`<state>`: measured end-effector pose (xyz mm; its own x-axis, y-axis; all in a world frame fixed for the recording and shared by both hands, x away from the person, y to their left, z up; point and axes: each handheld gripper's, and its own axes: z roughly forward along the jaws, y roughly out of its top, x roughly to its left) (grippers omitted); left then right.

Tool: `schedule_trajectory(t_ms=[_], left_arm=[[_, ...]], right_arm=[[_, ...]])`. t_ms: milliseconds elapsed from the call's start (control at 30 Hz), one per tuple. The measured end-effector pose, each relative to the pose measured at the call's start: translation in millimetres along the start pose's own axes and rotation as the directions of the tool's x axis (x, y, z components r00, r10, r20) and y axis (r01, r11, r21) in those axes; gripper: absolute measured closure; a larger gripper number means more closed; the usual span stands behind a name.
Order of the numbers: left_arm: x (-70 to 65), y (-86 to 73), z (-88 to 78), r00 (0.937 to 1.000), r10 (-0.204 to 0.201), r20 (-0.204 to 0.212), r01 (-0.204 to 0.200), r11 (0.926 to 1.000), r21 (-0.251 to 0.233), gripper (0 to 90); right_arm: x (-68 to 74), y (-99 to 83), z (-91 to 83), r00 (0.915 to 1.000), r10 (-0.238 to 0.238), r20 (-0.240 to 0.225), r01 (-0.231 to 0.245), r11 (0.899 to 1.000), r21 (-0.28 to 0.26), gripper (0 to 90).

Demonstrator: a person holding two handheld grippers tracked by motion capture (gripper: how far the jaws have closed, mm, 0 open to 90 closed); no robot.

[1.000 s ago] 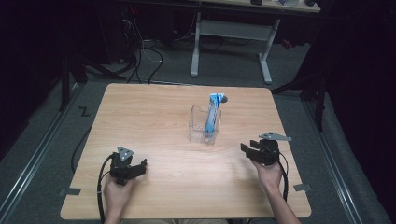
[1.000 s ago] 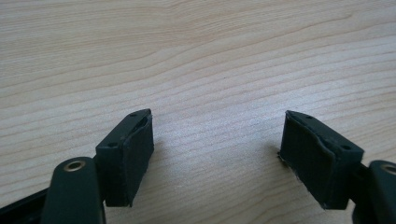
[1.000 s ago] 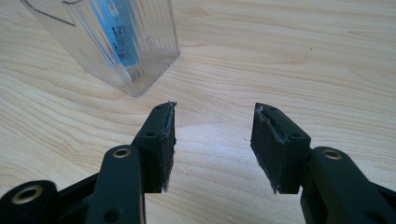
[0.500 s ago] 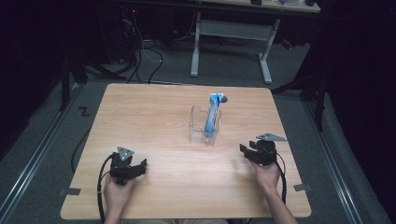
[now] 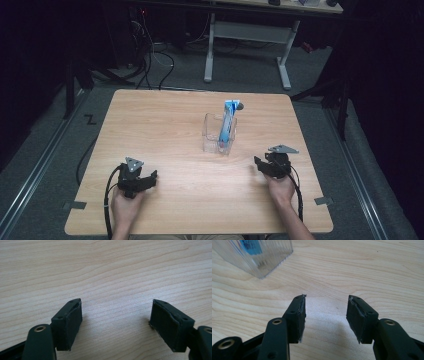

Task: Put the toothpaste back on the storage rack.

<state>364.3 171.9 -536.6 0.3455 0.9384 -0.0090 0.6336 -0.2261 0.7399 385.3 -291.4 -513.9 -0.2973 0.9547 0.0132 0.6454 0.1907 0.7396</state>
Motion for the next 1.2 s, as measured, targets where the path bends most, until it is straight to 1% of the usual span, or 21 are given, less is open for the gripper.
schedule_trajectory(t_ms=[67, 267, 333, 500, 600, 667, 767, 867, 1033, 1200], left_arm=[[0.0, 0.0, 0.0, 1.0000, 0.000, 0.000, 0.000, 1.0000, 0.000, 26.0], [0.0, 0.0, 0.0, 1.0000, 0.000, 0.000, 0.000, 1.0000, 0.000, 26.0], [0.0, 0.0, 0.0, 1.0000, 0.000, 0.000, 0.000, 1.0000, 0.000, 26.0], [0.0, 0.0, 0.0, 1.0000, 0.000, 0.000, 0.000, 1.0000, 0.000, 26.0], [-0.1, -0.1, -0.1, 1.0000, 0.000, 0.001, 0.000, 1.0000, 0.000, 26.0], [-0.1, -0.2, -0.3, 1.0000, -0.001, 0.001, 0.001, 1.0000, 0.001, 26.0], [-0.2, -0.2, -0.3, 1.0000, -0.001, 0.001, 0.001, 1.0000, 0.001, 26.0], [-0.2, -0.2, -0.3, 1.0000, 0.000, 0.000, 0.000, 1.0000, 0.002, 26.0], [-0.3, -0.2, -0.2, 1.0000, -0.001, -0.001, 0.001, 1.0000, 0.001, 26.0], [-0.4, -0.2, -0.2, 1.0000, -0.001, -0.001, 0.001, 1.0000, 0.001, 26.0]], right_arm=[[2.1, -1.2, 2.5, 0.9998, -0.015, 0.012, 0.014, 1.000, 0.011, 49.7], [5.2, -1.6, 6.0, 0.9994, -0.027, 0.020, 0.027, 1.000, 0.006, 49.9], [6.8, -2.3, 7.7, 0.9989, -0.040, 0.025, 0.039, 0.999, 0.008, 49.9], [12.3, -3.4, 13.9, 0.9981, -0.058, 0.022, 0.057, 0.998, 0.012, 50.0], [15.2, -4.5, 16.6, 0.9976, -0.067, 0.017, 0.066, 0.998, 0.024, 50.0], [16.2, -4.7, 17.5, 0.9970, -0.075, 0.015, 0.075, 0.997, 0.019, 50.0], [16.6, -5.1, 18.2, 0.9970, -0.077, 0.008, 0.077, 0.997, 0.014, 49.8], [14.6, -6.2, 18.9, 0.9982, -0.057, -0.016, 0.057, 0.998, 0.007, 48.2], [16.4, -6.8, 18.2, 0.9970, -0.075, -0.017, 0.075, 0.997, 0.007, 47.2], [16.0, -6.9, 18.2, 0.9972, -0.070, -0.024, 0.071, 0.997, 0.010, 45.0]])
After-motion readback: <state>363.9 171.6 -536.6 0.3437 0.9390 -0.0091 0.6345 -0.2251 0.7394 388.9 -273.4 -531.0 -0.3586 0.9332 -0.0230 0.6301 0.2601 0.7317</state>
